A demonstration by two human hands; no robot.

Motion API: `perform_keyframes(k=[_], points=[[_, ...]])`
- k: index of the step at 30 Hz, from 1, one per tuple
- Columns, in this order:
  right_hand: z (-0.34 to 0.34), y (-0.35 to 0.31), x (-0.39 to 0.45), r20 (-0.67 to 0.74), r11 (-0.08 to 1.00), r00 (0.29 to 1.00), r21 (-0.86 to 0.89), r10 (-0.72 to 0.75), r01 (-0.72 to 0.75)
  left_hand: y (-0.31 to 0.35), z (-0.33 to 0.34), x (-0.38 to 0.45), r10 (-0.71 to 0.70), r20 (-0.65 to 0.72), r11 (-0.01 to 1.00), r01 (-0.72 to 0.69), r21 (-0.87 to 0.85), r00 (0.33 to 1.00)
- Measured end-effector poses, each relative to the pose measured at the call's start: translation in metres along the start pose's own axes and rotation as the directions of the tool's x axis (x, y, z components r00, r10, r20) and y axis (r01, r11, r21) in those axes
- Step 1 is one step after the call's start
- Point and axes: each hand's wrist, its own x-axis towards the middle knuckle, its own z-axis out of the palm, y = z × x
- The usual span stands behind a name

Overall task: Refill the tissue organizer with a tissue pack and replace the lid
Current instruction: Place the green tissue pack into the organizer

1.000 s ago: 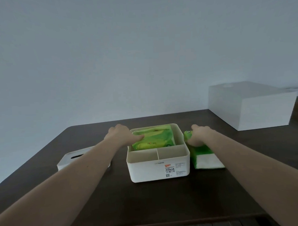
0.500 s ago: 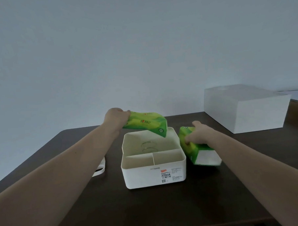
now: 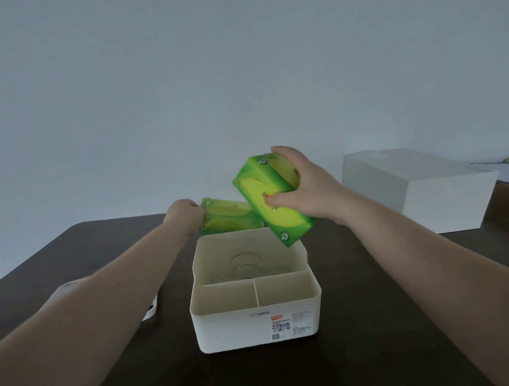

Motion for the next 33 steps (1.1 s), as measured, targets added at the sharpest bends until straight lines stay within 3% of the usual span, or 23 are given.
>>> perform_keyframes(k=[3, 6, 15, 19, 33], points=[[0.008, -0.008, -0.001, 0.215, 0.99, 0.969, -0.038, -0.121, 0.132, -0.018, 0.006, 0.004, -0.004, 0.034, 1.0, 0.004, 0.012, 0.999], [0.023, -0.007, 0.002, 0.341, 0.961, 0.923, -0.136, -0.181, 0.239, -0.03, 0.006, 0.007, -0.022, 0.043, 0.999, 0.02, 0.045, 0.999], [0.053, -0.002, 0.007, 0.569, 0.824, 0.808, -0.378, -0.152, 0.422, -0.054, -0.005, 0.011, -0.043, 0.053, 0.997, 0.039, 0.067, 0.998], [0.055, -0.007, 0.005, 0.659, 0.803, 0.744, -0.384, -0.109, 0.457, -0.06, -0.014, 0.005, -0.05, 0.046, 0.996, 0.047, 0.072, 0.998], [0.073, -0.047, -0.01, 0.469, 0.901, 0.88, -0.344, -0.078, 0.263, -0.099, -0.108, -0.03, -0.089, -0.064, 0.984, 0.097, 0.148, 0.994]])
